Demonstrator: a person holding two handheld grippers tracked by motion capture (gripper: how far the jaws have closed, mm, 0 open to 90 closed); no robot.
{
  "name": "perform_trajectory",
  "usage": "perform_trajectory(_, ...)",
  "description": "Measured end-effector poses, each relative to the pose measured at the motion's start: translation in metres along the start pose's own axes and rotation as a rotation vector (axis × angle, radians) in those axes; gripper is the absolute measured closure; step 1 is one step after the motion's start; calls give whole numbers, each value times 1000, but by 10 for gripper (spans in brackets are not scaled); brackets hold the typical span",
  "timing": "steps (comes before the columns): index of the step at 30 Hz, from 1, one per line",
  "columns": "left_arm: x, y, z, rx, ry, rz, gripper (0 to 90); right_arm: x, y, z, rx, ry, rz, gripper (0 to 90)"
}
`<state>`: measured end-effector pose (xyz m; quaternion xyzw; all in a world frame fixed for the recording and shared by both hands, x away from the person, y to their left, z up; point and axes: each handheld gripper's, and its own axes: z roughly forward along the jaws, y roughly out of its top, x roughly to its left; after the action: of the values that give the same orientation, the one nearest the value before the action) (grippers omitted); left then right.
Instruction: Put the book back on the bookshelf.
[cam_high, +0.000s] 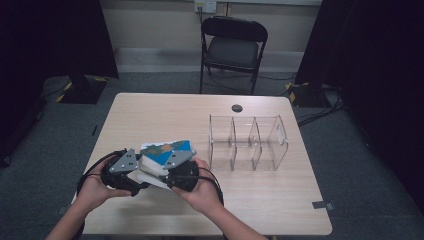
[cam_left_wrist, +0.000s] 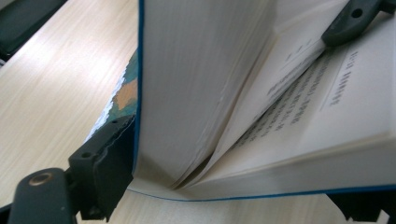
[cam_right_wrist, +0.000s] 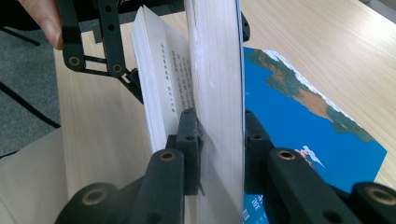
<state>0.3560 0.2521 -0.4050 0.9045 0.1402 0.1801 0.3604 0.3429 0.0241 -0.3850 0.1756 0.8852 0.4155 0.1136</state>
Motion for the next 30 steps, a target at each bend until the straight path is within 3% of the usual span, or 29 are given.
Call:
perform_trajectory(4, 1, 1, 1, 3, -37, 13, 181, 1, 1, -1, 5, 7, -5, 749)
perform_trajectory(7, 0, 1, 2, 16, -61, 48, 233, 2, -1, 0, 17, 13, -29, 749)
perform_trajectory(10, -1, -1, 2, 18, -63, 73, 290, 2, -1, 1, 23, 18, -42, 749)
perform_trajectory(11, 0, 0, 1, 43, -63, 79, 290, 2, -2, 1, 25, 18, -48, 748)
perform_trajectory(16, 0, -1, 2, 42, -70, 79, 303, 3, -3, 2, 25, 19, -51, 748)
perform_trajectory(17, -1, -2, 3, 21, -72, 75, 303, 3, -3, 2, 25, 19, -51, 748)
perform_trajectory(19, 0, -1, 2, 40, -68, 86, 306, 3, -3, 1, 24, 19, -52, 748)
perform_trajectory(20, -1, -2, 3, 15, -70, 85, 306, 2, -4, 2, 17, 18, -58, 748)
perform_trajectory(21, -1, -2, 1, 30, -64, 95, 307, 2, -4, 1, 16, 18, -59, 748)
perform_trajectory(22, -2, -3, 3, 12, -65, 94, 321, 2, -5, 1, 15, 23, -63, 747)
perform_trajectory(24, -3, -2, 2, 30, -64, 89, 350, 2, -5, 1, 16, 20, -63, 747)
perform_trajectory(25, -3, -1, 2, 57, -74, 121, 379, 2, -6, 1, 28, 24, -76, 741)
perform_trajectory(30, -5, -1, 3, 53, -88, 153, 431, 1, -13, 0, 18, 36, -71, 724)
